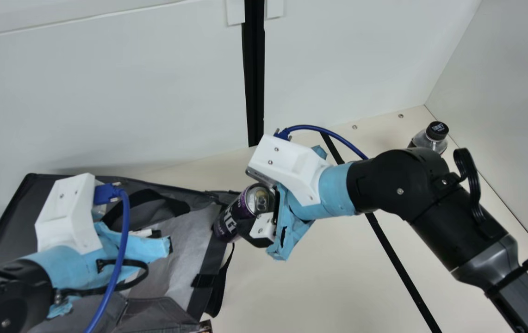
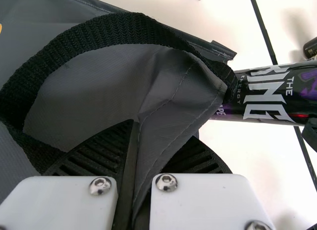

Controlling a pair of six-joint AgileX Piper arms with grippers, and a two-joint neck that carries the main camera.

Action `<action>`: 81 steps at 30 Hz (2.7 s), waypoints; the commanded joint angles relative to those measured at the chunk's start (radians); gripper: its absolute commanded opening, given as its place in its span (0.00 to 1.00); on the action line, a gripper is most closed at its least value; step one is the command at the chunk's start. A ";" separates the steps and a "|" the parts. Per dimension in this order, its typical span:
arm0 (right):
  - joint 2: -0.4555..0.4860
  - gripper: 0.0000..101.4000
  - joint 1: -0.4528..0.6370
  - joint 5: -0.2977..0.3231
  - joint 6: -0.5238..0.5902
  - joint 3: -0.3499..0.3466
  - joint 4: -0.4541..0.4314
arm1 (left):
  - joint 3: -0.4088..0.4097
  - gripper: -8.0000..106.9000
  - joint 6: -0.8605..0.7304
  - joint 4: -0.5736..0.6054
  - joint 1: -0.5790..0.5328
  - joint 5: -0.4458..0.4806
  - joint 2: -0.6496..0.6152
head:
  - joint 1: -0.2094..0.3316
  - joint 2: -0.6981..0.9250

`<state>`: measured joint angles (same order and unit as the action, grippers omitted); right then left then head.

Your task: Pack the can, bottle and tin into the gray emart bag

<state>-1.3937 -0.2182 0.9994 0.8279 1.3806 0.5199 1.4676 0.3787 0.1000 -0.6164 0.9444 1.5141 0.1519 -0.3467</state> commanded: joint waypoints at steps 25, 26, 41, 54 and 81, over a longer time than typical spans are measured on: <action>0.013 0.00 0.007 -0.121 0.187 -0.150 0.299 | 0.000 0.16 0.000 0.000 0.000 0.000 0.000 | 0.023 -0.002; 0.013 0.00 0.006 -0.124 0.192 -0.154 0.306 | 0.000 0.16 0.000 0.000 0.000 0.000 0.000 | 0.023 -0.002; -0.010 0.00 -0.024 -0.175 0.250 -0.208 0.396 | 0.000 0.16 0.000 0.000 0.000 0.000 0.000 | 0.023 -0.002; -0.050 0.00 -0.081 -0.229 0.301 -0.238 0.470 | 0.000 0.16 0.000 0.000 0.000 0.000 0.000 | 0.023 -0.002; -0.197 0.00 -0.175 -0.282 0.447 -0.233 0.609 | 0.000 0.16 0.000 0.000 0.000 0.000 0.000 | 0.023 -0.002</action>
<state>-1.5851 -0.3905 0.7140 1.2698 1.1461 1.1307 1.4676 0.3787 0.1000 -0.6164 0.9444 1.5141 0.1519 -0.3482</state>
